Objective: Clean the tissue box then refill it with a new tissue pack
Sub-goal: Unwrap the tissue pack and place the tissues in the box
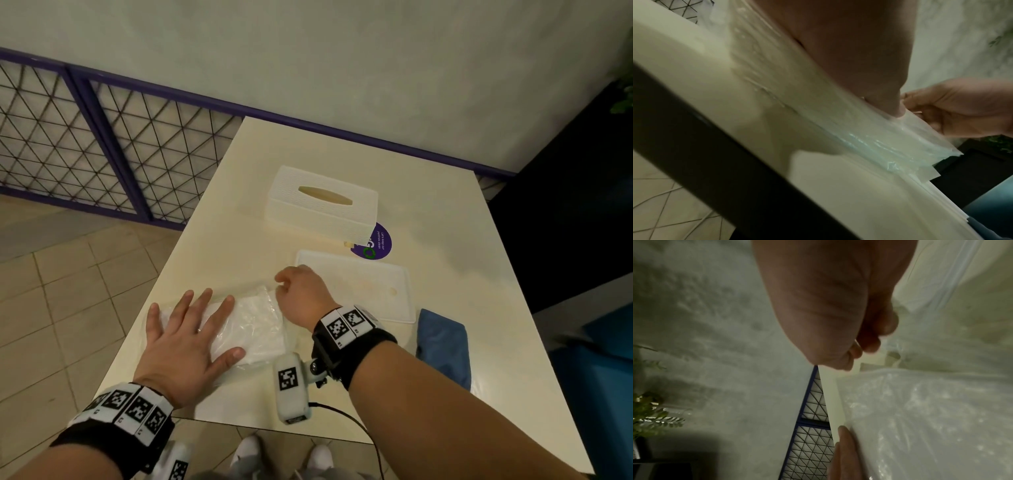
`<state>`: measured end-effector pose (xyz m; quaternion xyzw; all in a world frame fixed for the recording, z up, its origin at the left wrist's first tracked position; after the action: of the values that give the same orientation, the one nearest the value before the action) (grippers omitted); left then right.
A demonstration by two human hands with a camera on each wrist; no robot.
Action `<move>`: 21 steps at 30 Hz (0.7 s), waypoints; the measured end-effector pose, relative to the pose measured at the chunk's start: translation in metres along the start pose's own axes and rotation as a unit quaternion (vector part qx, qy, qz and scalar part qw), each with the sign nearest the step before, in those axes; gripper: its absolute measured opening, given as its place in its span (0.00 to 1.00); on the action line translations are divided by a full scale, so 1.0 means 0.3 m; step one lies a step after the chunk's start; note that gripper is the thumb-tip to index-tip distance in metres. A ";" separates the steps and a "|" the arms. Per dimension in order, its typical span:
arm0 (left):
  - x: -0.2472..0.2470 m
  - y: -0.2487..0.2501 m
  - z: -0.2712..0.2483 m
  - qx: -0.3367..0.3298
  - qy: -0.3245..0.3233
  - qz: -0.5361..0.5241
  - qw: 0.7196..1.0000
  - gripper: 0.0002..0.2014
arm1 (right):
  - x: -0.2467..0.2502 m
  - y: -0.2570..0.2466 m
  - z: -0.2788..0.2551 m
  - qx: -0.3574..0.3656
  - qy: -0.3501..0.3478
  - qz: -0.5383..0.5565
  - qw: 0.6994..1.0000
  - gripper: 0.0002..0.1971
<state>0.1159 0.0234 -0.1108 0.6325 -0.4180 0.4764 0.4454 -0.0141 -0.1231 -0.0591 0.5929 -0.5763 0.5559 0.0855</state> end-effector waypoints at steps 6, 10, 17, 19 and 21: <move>-0.014 -0.001 -0.004 0.002 -0.007 0.010 1.000 0.39 | -0.080 -0.009 -0.001 0.004 -0.088 -0.053 0.995 0.24; -0.011 0.002 -0.010 0.004 -0.002 0.009 1.000 0.39 | -0.086 0.010 -0.005 -0.016 -0.057 0.010 0.998 0.21; 0.001 0.001 -0.011 0.021 0.005 0.002 1.000 0.39 | -0.155 0.076 -0.040 -0.172 -0.126 0.178 0.961 0.24; 0.006 0.003 -0.019 0.024 0.011 -0.004 1.000 0.40 | -0.181 0.087 -0.062 -0.211 -0.156 0.208 0.942 0.29; 0.004 0.003 -0.027 0.027 0.011 -0.010 1.000 0.40 | -0.187 0.091 -0.069 -0.223 -0.161 0.228 0.934 0.30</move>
<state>0.1135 0.0310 -0.1083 0.6431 -0.3938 0.4901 0.4372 -0.0313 -0.0834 -0.1088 0.4931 -0.8109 0.3150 -0.0074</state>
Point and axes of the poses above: each hand's wrist, its own z-axis towards the middle knuckle, its own x-axis out of the back of the hand, y = z × x, the point moved 8 cm from there along z, towards the middle knuckle, and after that the axes turned 3 degrees about -y, right-handed, at the moved point
